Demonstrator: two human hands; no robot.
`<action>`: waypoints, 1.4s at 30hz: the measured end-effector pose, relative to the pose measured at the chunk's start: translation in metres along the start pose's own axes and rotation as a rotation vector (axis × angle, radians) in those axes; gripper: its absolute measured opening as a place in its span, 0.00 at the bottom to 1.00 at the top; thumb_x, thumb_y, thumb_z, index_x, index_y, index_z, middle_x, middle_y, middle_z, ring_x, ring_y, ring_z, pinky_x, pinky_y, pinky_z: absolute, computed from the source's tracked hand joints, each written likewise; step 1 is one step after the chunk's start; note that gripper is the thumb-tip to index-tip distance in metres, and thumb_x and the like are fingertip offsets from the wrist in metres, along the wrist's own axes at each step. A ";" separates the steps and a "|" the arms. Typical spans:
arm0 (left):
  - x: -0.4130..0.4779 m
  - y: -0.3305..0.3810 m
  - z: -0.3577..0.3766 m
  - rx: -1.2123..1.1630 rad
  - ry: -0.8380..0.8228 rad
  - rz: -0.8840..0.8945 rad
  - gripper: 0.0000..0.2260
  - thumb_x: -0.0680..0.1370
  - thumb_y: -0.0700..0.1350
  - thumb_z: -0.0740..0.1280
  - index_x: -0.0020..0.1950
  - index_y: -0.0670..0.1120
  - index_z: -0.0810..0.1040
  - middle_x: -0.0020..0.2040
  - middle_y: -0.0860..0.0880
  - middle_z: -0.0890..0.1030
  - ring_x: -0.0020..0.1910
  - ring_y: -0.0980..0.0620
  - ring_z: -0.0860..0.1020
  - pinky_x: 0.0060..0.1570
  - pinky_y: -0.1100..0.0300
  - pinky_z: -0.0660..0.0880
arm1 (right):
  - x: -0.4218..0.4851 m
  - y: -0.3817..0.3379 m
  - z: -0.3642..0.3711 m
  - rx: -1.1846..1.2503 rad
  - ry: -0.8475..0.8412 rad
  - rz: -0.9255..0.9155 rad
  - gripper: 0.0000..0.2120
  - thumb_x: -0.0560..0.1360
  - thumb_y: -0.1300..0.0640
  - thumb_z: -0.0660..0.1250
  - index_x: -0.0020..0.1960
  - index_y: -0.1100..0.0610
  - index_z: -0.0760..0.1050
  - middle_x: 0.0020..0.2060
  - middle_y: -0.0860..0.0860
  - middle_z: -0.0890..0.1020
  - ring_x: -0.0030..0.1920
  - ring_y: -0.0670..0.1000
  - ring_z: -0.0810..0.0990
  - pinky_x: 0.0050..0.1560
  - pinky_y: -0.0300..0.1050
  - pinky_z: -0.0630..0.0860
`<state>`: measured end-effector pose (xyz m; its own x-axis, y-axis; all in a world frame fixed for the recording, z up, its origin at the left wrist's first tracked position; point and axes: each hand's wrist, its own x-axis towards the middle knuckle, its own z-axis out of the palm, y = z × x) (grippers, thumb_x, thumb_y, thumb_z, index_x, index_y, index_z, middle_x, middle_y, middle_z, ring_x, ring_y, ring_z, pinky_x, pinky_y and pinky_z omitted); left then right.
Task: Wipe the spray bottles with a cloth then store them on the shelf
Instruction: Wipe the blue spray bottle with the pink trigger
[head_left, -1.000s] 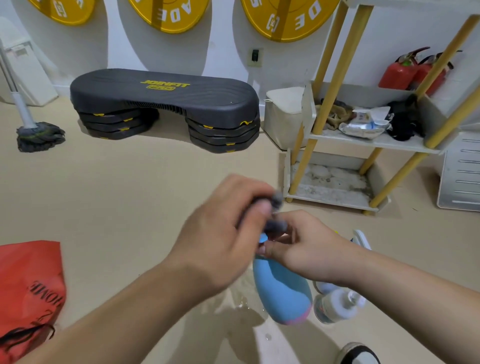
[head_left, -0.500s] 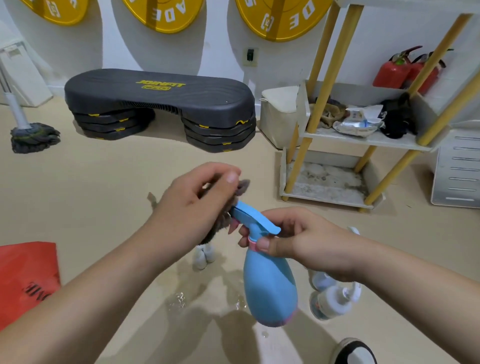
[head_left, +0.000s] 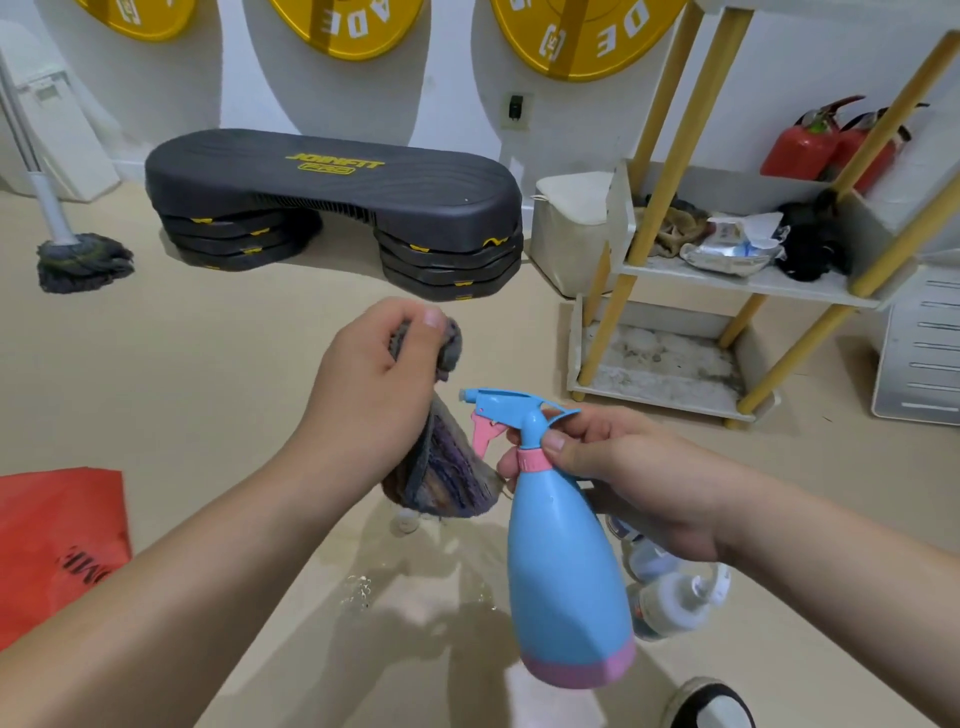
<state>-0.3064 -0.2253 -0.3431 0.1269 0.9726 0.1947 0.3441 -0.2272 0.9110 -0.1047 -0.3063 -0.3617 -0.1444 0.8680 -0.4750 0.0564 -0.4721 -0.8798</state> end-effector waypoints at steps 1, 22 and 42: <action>0.001 0.003 -0.003 0.008 0.045 0.015 0.12 0.86 0.47 0.62 0.46 0.48 0.81 0.36 0.61 0.82 0.34 0.66 0.76 0.35 0.70 0.72 | 0.000 -0.001 0.001 0.015 -0.002 0.030 0.13 0.86 0.58 0.60 0.63 0.61 0.80 0.54 0.52 0.88 0.53 0.51 0.83 0.51 0.46 0.77; -0.017 -0.023 0.015 0.276 -0.274 0.432 0.14 0.84 0.49 0.62 0.68 0.54 0.81 0.59 0.58 0.84 0.58 0.58 0.81 0.61 0.59 0.75 | -0.009 -0.006 -0.003 -0.010 -0.044 -0.071 0.09 0.84 0.60 0.63 0.56 0.63 0.81 0.46 0.53 0.87 0.46 0.51 0.83 0.49 0.45 0.76; -0.028 -0.005 0.030 0.012 -0.161 -0.082 0.18 0.84 0.62 0.57 0.51 0.52 0.79 0.43 0.51 0.84 0.41 0.57 0.80 0.43 0.64 0.76 | -0.007 -0.012 0.005 -0.131 0.154 -0.185 0.12 0.78 0.52 0.74 0.54 0.61 0.83 0.52 0.61 0.86 0.48 0.51 0.82 0.58 0.55 0.80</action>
<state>-0.2838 -0.2524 -0.3642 0.2443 0.9679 0.0582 0.3705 -0.1487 0.9168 -0.1096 -0.3078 -0.3473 -0.0126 0.9557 -0.2940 0.1718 -0.2876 -0.9422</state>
